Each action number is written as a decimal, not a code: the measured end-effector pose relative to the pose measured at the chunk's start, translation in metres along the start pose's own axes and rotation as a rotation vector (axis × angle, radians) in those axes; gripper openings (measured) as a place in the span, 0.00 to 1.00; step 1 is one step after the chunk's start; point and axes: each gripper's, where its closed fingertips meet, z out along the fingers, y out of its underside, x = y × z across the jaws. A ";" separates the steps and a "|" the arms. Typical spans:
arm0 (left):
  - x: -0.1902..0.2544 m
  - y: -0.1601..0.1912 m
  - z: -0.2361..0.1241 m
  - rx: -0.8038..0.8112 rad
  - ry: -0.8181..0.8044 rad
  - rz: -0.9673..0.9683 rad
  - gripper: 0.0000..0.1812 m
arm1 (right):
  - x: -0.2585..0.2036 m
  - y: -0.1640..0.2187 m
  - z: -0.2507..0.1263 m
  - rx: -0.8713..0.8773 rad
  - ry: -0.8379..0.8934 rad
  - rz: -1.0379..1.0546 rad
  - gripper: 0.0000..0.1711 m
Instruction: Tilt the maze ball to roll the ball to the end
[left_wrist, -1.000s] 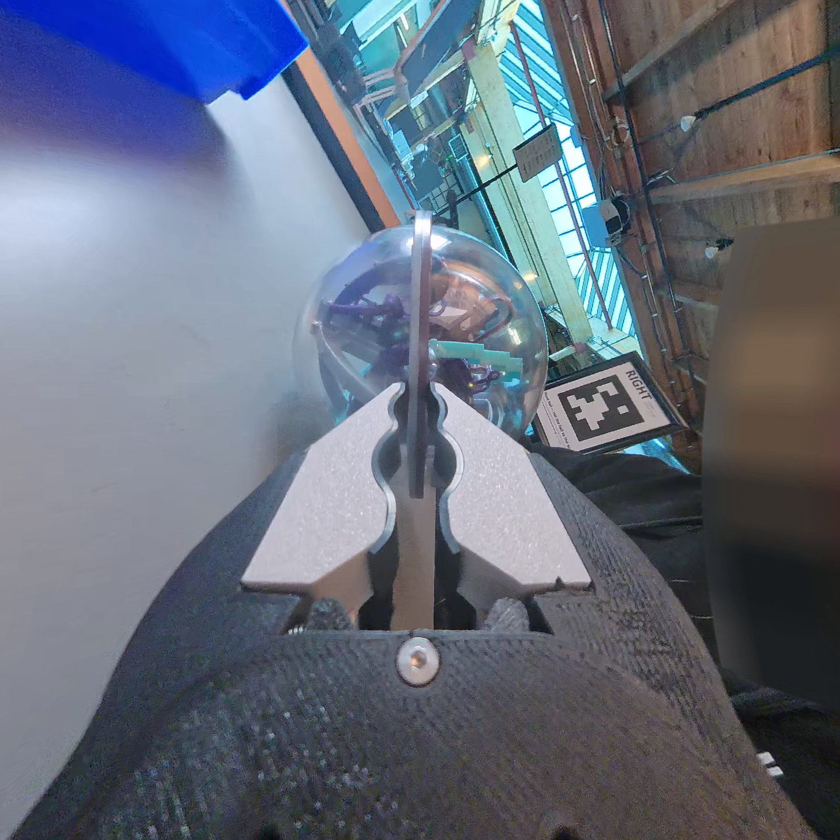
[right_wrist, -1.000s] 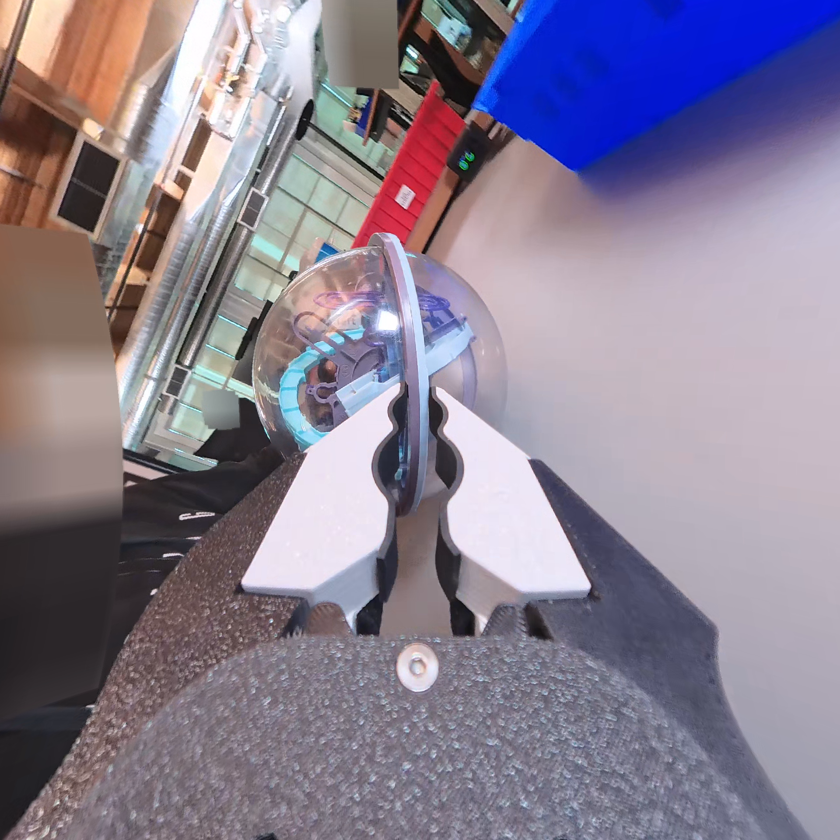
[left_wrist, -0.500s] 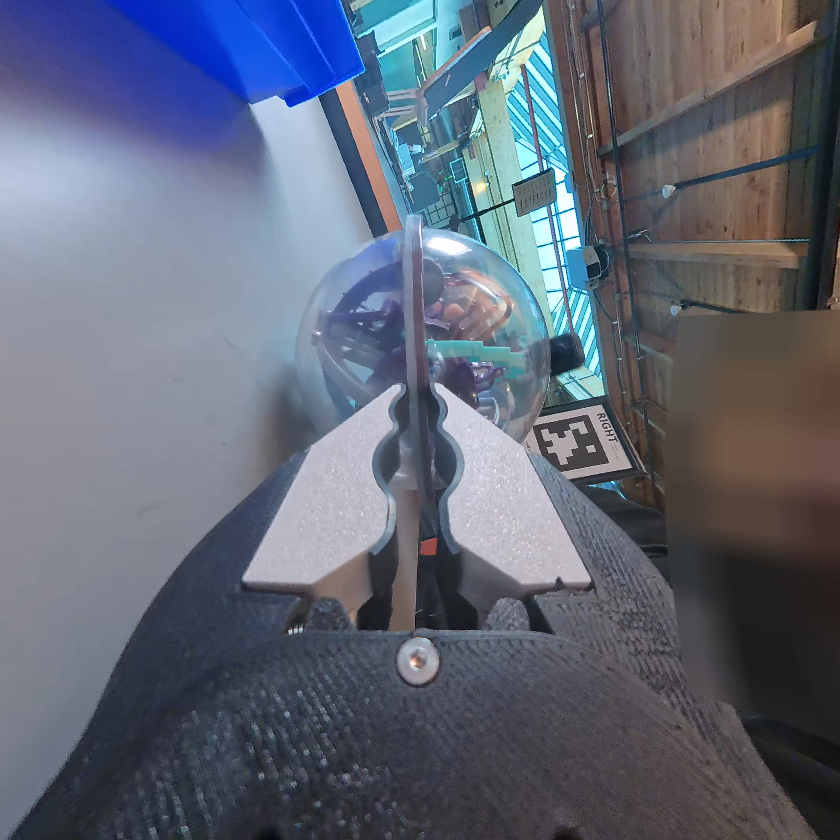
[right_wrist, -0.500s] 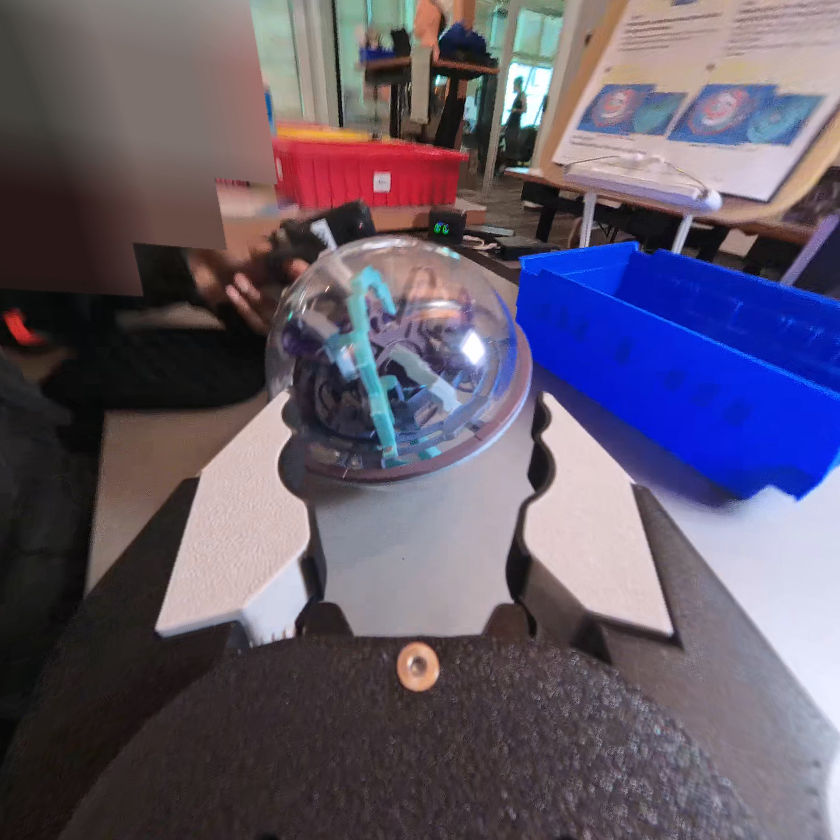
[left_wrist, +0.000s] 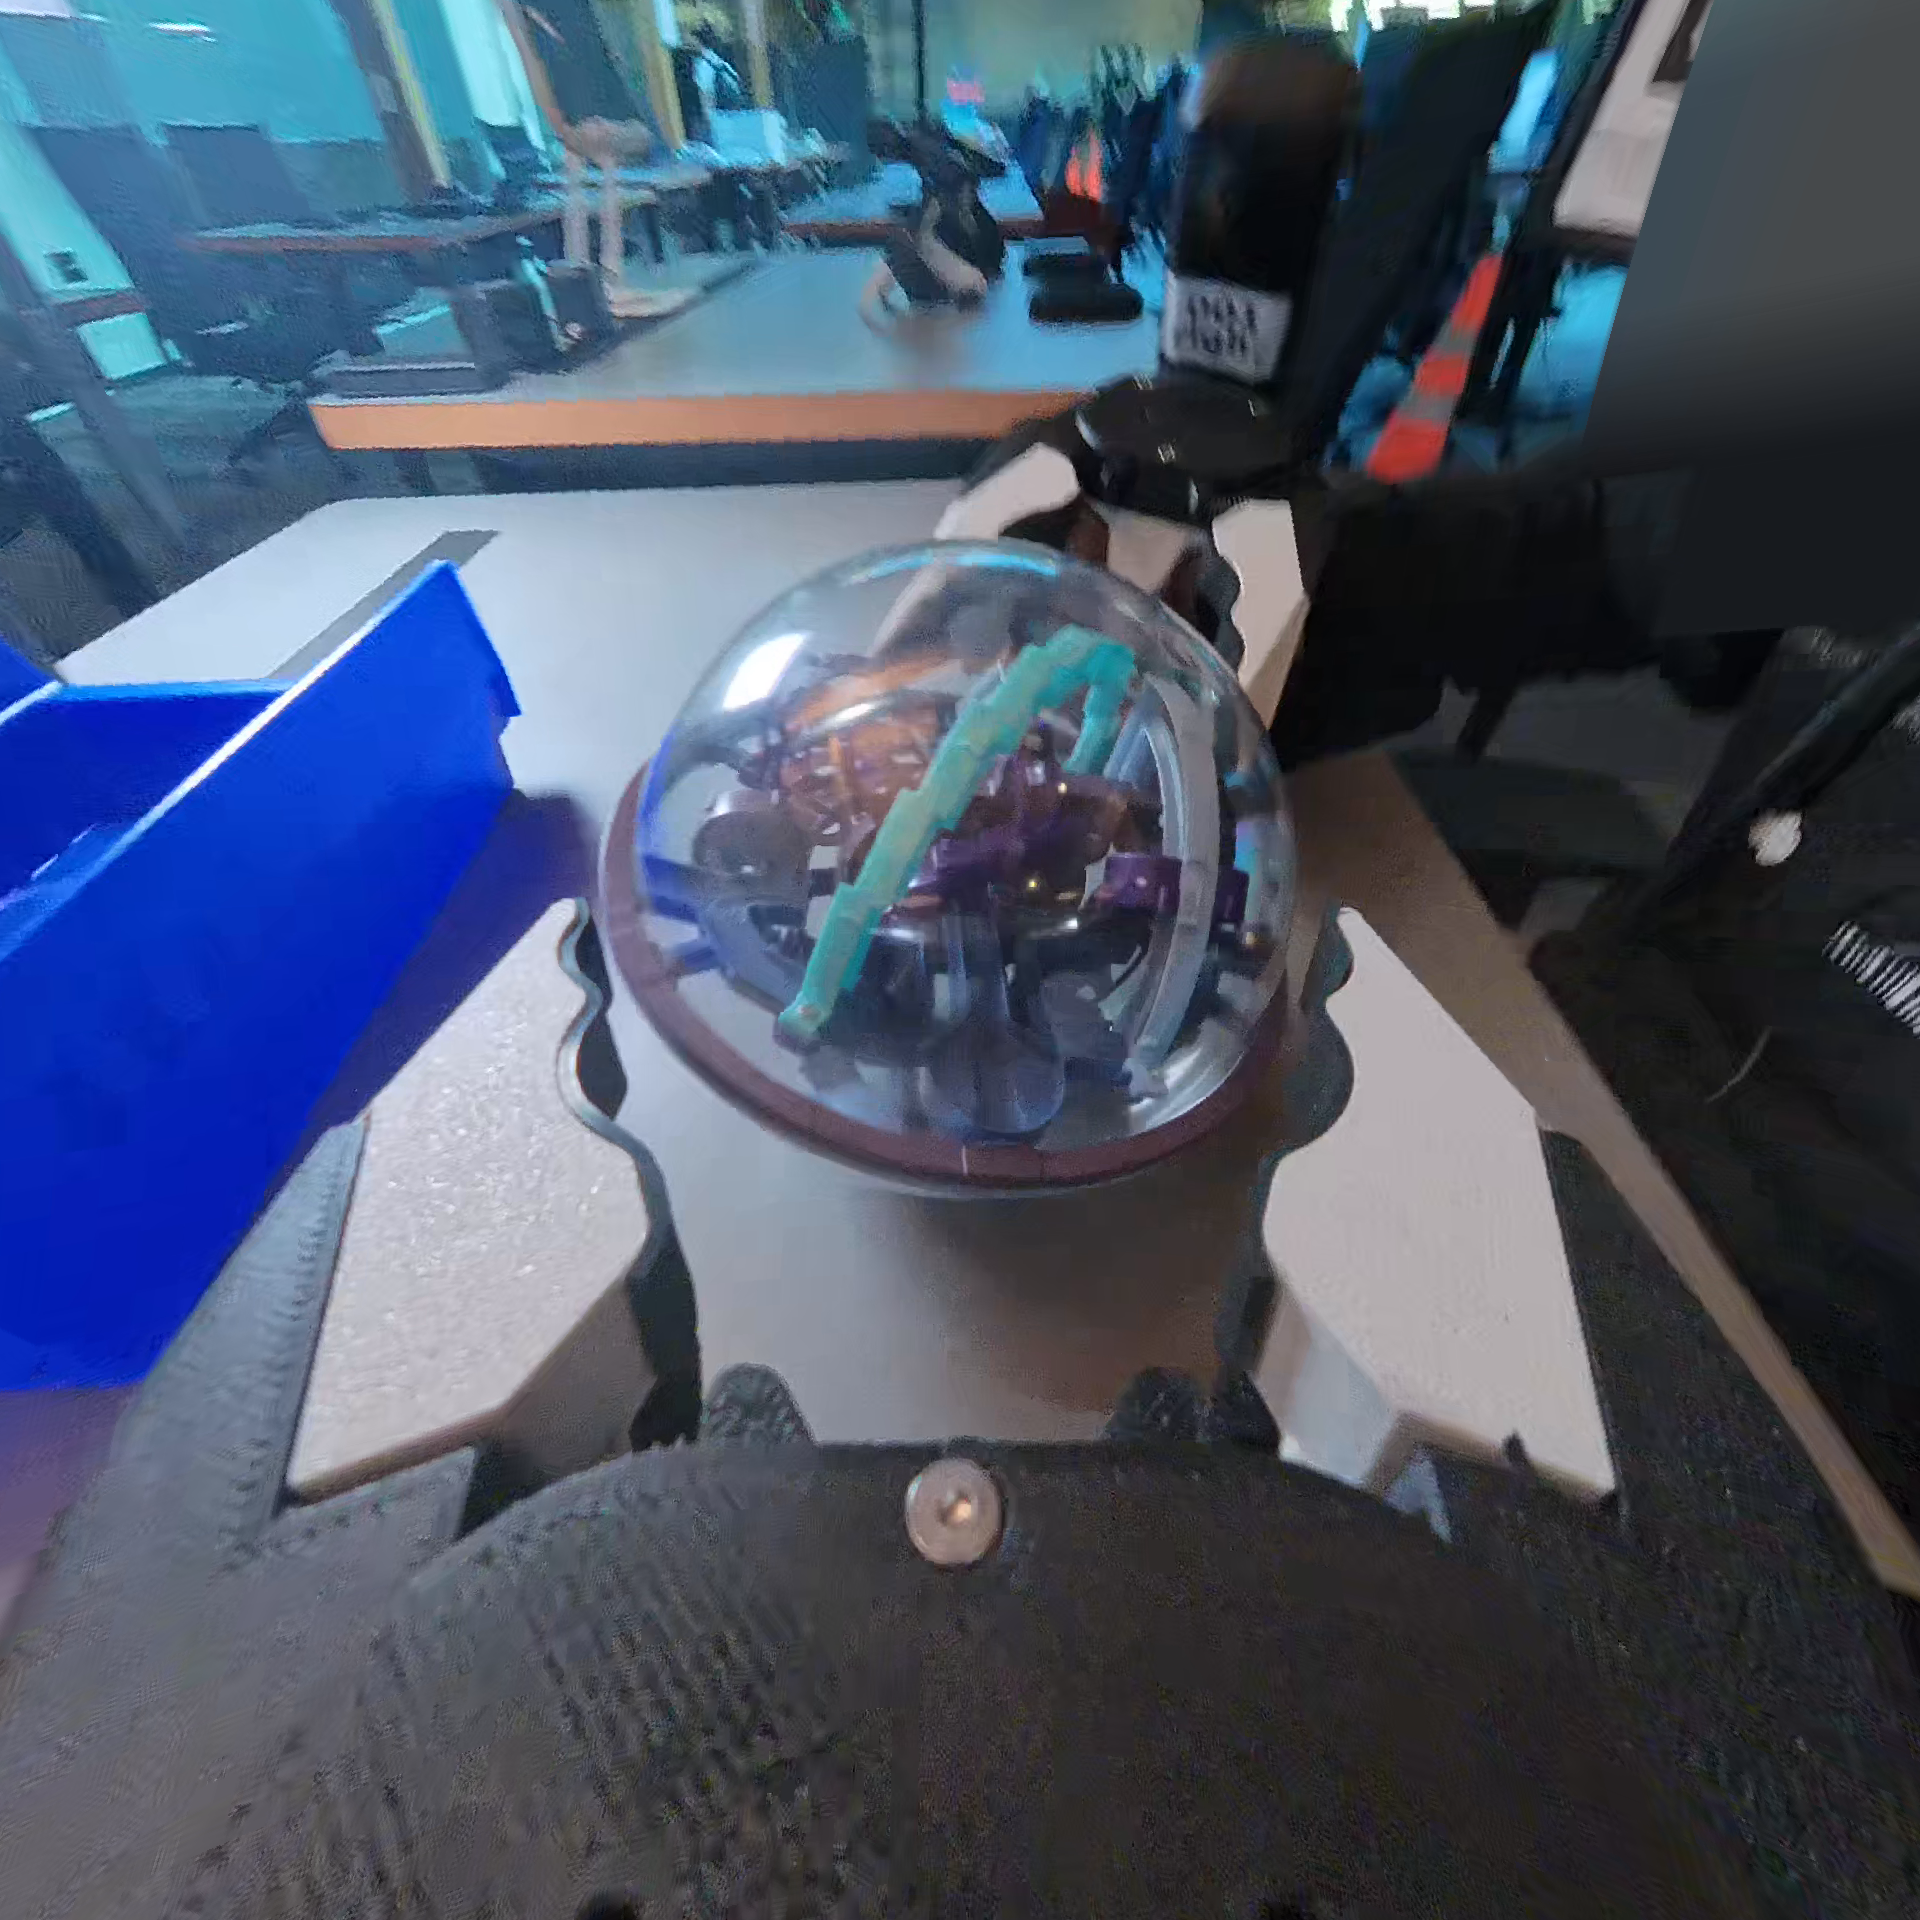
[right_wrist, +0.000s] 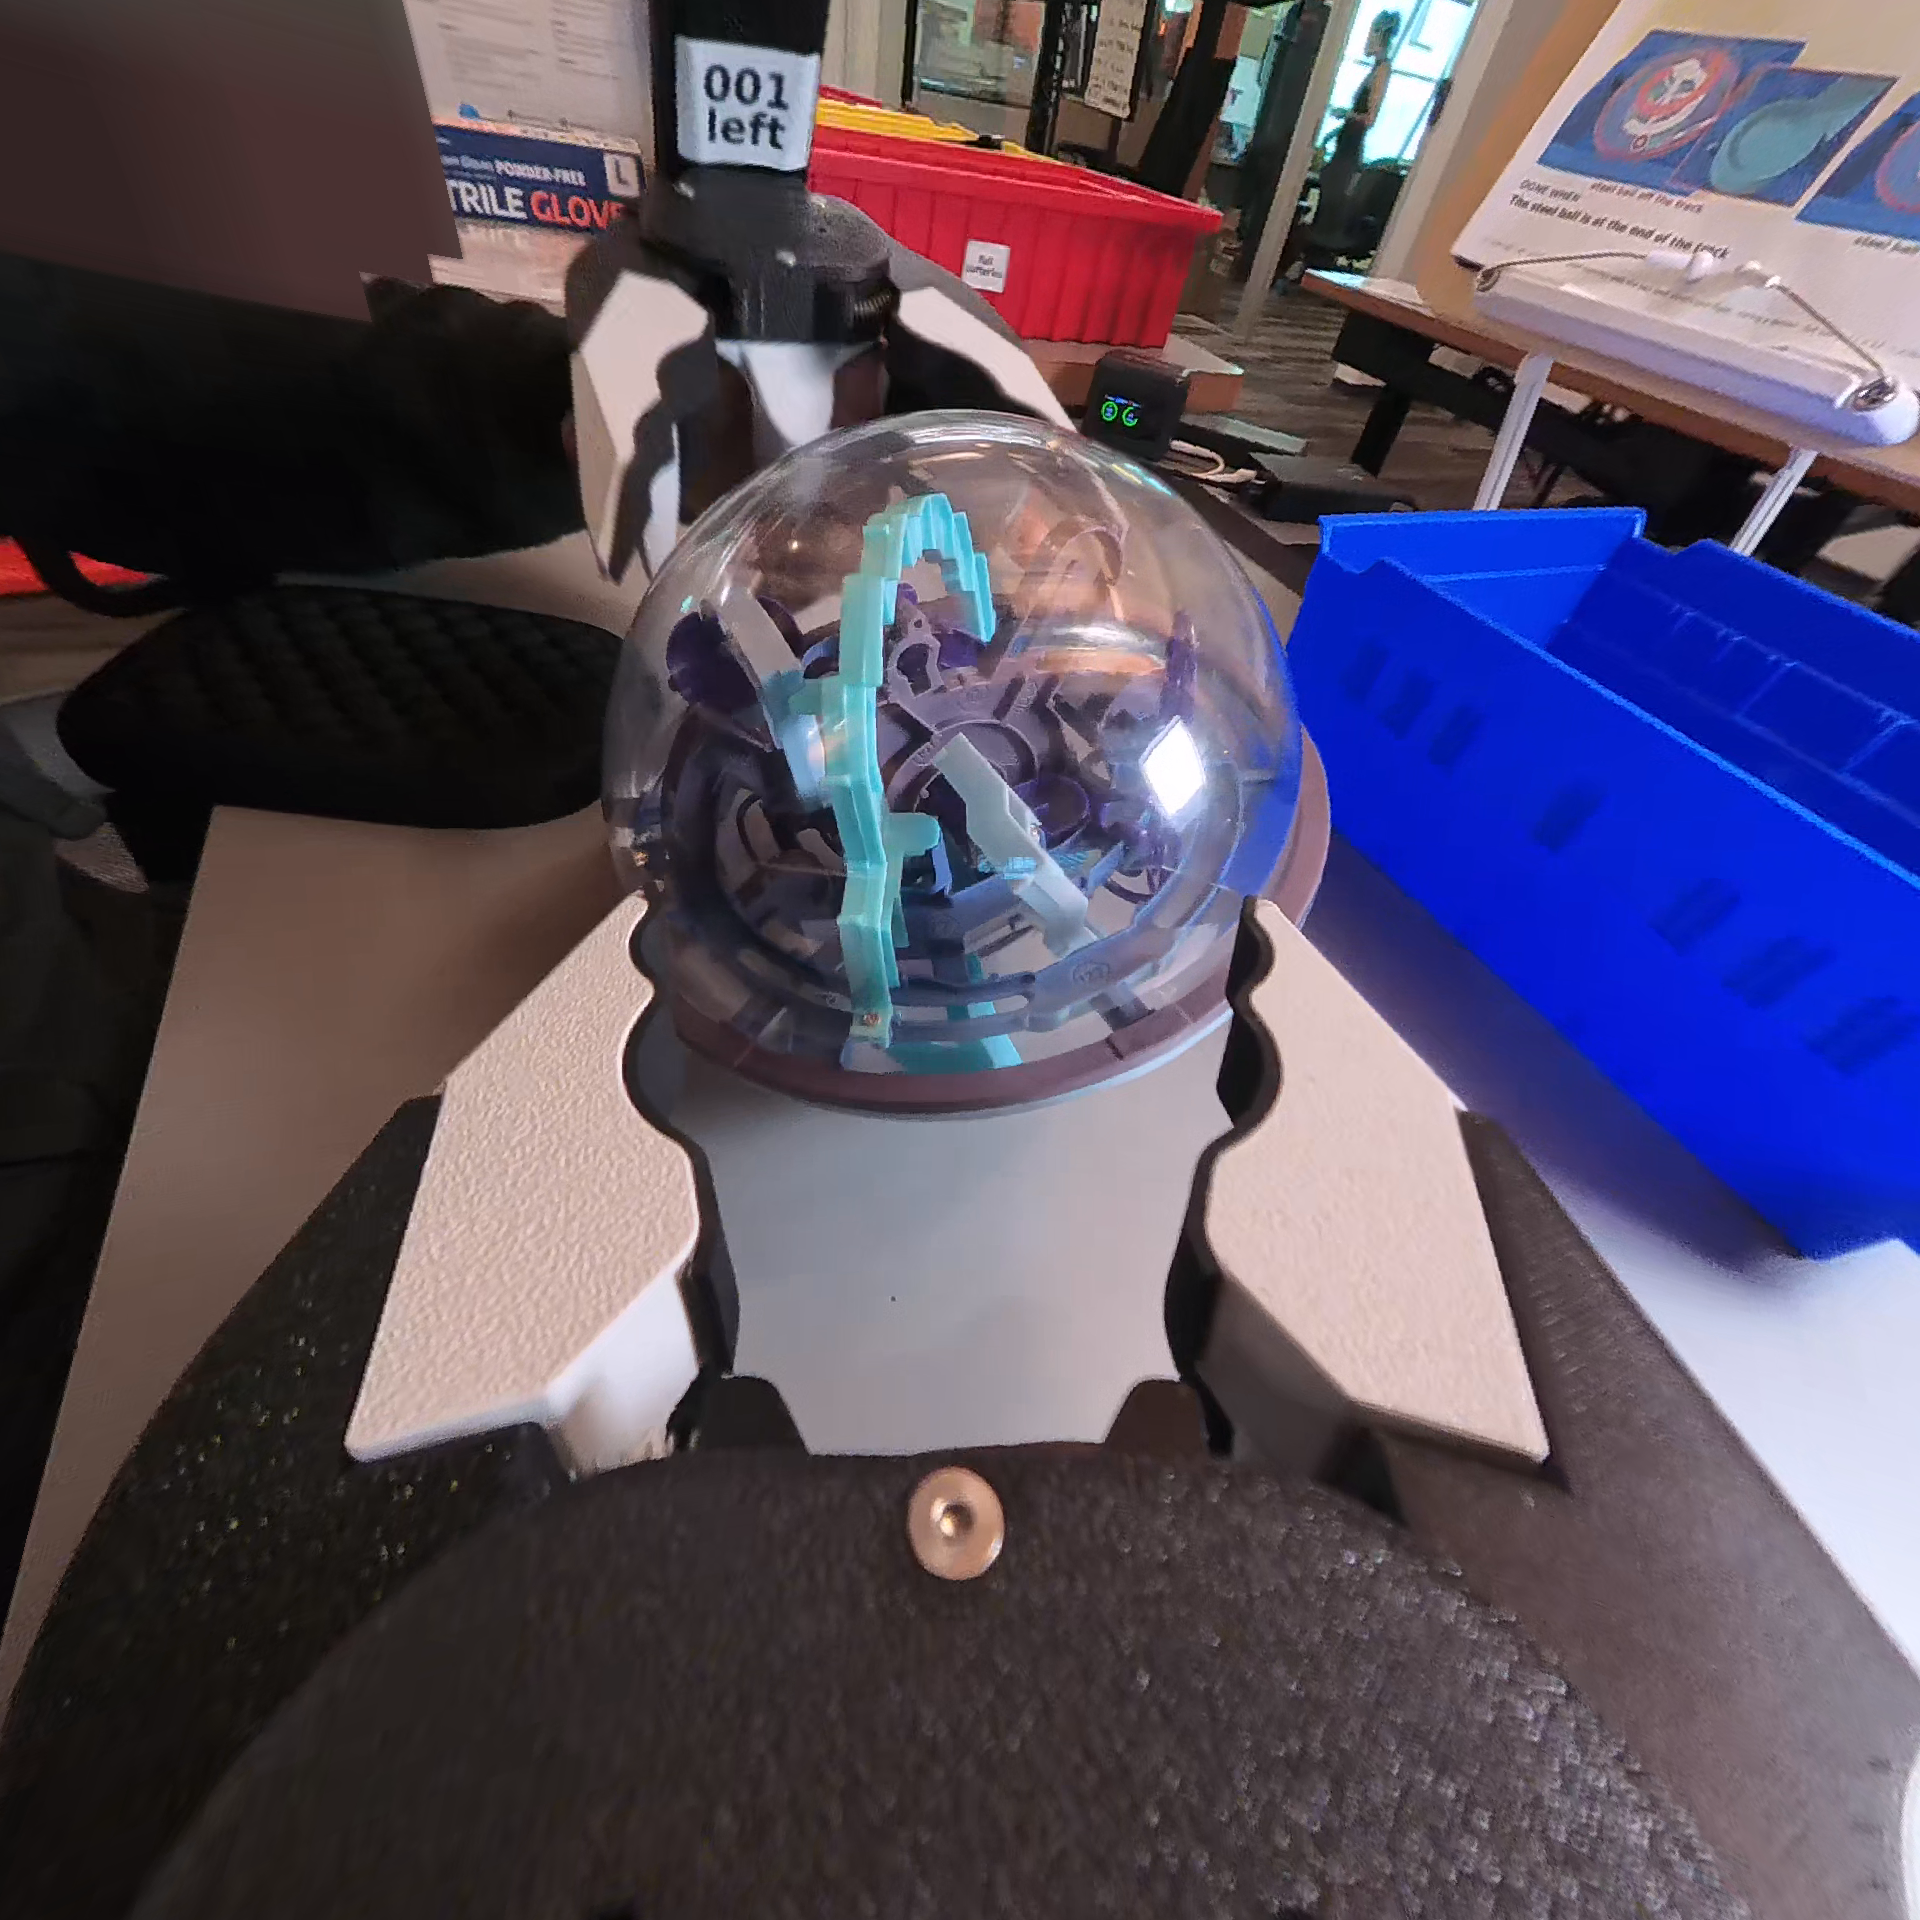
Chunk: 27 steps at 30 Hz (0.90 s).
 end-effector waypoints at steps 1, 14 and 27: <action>0.000 0.005 0.006 -0.030 0.013 0.023 0.71 | 0.002 0.000 0.000 0.000 -0.011 0.012 0.61; -0.018 0.009 0.016 0.055 0.056 -0.240 0.70 | 0.018 0.001 0.004 0.069 -0.051 0.207 0.61; -0.016 0.012 0.014 0.087 0.112 -0.396 0.68 | 0.016 -0.002 -0.001 0.114 -0.072 0.259 0.61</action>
